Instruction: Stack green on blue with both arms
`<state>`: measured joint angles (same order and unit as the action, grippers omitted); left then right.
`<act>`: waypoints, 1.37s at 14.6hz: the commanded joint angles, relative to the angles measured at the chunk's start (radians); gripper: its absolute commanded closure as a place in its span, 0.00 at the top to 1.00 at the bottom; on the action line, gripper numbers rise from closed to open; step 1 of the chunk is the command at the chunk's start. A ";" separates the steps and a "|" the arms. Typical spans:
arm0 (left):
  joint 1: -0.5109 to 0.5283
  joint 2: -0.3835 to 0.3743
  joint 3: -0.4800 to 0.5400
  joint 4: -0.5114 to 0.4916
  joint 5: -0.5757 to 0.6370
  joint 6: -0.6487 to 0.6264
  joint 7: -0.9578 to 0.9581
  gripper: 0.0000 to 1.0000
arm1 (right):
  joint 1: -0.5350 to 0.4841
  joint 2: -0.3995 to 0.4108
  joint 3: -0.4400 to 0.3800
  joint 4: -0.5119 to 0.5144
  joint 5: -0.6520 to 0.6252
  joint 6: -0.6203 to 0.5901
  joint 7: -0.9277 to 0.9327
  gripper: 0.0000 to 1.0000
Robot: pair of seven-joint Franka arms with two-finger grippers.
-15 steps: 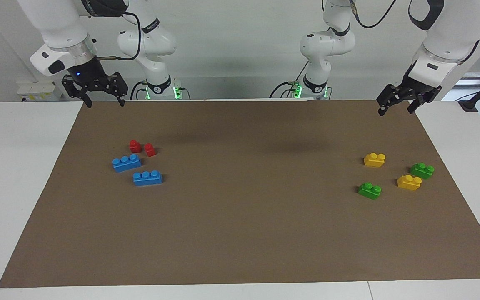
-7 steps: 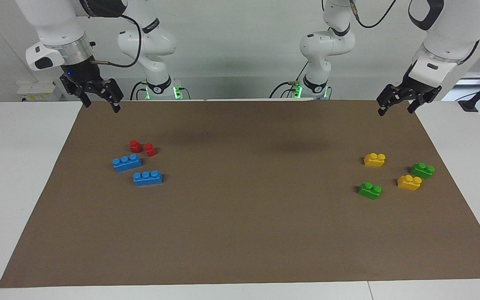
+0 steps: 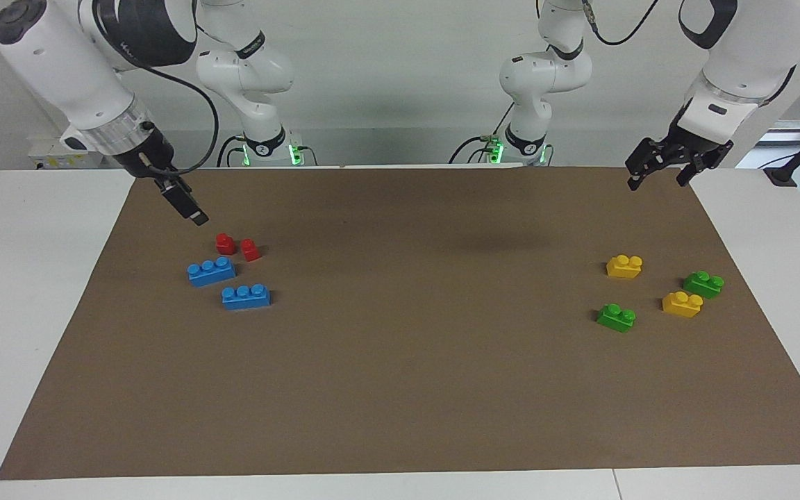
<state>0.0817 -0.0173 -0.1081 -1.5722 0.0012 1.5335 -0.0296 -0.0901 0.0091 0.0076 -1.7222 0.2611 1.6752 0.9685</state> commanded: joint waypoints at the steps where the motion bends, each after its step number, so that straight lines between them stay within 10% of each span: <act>1: -0.010 -0.033 0.005 -0.038 -0.009 -0.007 0.000 1.00 | -0.054 0.106 0.008 0.043 0.076 0.001 0.059 0.99; 13: -0.005 -0.076 0.002 -0.227 -0.056 0.181 -0.410 1.00 | -0.108 0.192 0.006 -0.118 0.194 0.202 0.162 0.99; 20: 0.015 0.049 0.008 -0.278 -0.079 0.388 -0.760 0.99 | -0.099 0.258 0.008 -0.169 0.227 0.313 0.139 0.99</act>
<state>0.0851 -0.0096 -0.1067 -1.8421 -0.0607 1.8717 -0.7318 -0.1848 0.2433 0.0099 -1.8840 0.4589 1.9625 1.1277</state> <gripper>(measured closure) 0.000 0.000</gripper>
